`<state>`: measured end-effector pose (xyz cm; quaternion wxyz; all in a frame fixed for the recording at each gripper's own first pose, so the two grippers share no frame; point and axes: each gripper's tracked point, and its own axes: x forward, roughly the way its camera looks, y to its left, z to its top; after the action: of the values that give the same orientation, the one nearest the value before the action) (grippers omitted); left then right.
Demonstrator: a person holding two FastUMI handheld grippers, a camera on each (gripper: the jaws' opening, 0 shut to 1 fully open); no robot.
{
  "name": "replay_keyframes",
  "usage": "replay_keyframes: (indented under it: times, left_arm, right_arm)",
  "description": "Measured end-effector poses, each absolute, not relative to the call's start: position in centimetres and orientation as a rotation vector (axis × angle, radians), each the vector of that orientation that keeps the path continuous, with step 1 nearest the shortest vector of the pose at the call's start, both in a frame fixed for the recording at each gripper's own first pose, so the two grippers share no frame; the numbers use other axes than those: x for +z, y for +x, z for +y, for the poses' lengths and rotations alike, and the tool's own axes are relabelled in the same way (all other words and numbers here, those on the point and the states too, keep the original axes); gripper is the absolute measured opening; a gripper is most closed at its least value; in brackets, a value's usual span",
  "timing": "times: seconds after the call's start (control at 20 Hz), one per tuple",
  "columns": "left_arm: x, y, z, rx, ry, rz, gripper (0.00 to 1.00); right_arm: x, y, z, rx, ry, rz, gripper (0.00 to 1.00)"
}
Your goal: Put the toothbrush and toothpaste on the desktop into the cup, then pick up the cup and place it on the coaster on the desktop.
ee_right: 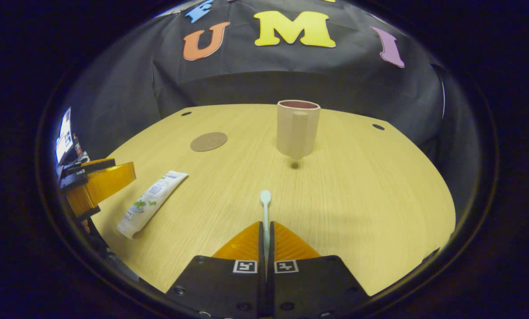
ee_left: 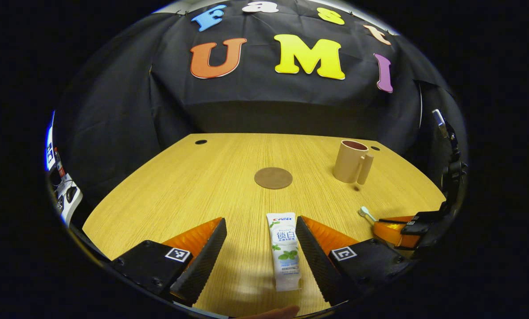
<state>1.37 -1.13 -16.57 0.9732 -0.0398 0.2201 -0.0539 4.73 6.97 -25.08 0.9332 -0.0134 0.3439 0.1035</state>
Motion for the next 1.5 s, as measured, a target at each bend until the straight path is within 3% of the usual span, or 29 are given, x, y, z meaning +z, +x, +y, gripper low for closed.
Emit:
replay_keyframes:
  times: [0.3,0.35,0.4,0.55,0.6,0.7,0.75,1.1,1.35,1.4,1.45,1.5]
  left_arm:
    - [-19.8,0.0,-4.4,-0.206,-0.078,0.636,0.90]
    - [-20.1,0.0,-4.3,-0.203,-0.074,0.656,0.96]
    - [-20.4,-0.1,-4.1,-0.196,-0.069,0.674,0.88]
    - [-21.8,-0.7,-3.5,-0.172,-0.072,0.758,0.77]
    - [-21.8,-0.6,-3.5,-0.164,-0.058,0.752,0.64]
    - [-21.8,0.2,-3.7,-0.156,-0.037,0.756,0.63]
    - [-21.8,0.4,-3.8,-0.162,-0.036,0.752,0.51]
    - [-21.0,0.7,-3.9,-0.202,-0.079,0.671,0.41]
    - [-16.4,2.1,-3.7,-0.219,-0.072,0.457,0.39]
    - [-15.5,2.5,-3.5,-0.213,-0.066,0.413,0.43]
    - [-14.7,2.9,-3.4,-0.210,-0.063,0.373,0.39]
    - [-14.3,3.3,-3.5,-0.211,-0.060,0.347,0.43]
  right_arm:
    - [-22.6,4.0,6.4,0.228,0.021,0.609,0.00]
    - [-22.0,3.9,6.3,0.233,0.027,0.594,0.00]
    - [-21.3,3.9,6.2,0.234,0.030,0.578,0.00]
    - [-19.1,4.0,5.8,0.238,0.046,0.531,0.00]
    - [-18.4,4.1,5.7,0.235,0.053,0.516,0.00]
    - [-16.7,4.4,5.3,0.230,0.063,0.477,0.00]
    - [-15.8,4.7,5.2,0.229,0.069,0.458,0.00]
    - [-9.8,7.9,4.1,0.201,0.068,0.330,0.00]
    - [-6.5,13.0,4.4,0.192,0.070,0.253,0.00]
    - [-6.0,14.3,4.7,0.201,0.083,0.241,0.00]
    - [-5.6,15.4,5.1,0.221,0.103,0.229,0.00]
    - [-5.3,16.6,5.3,0.232,0.120,0.217,0.00]
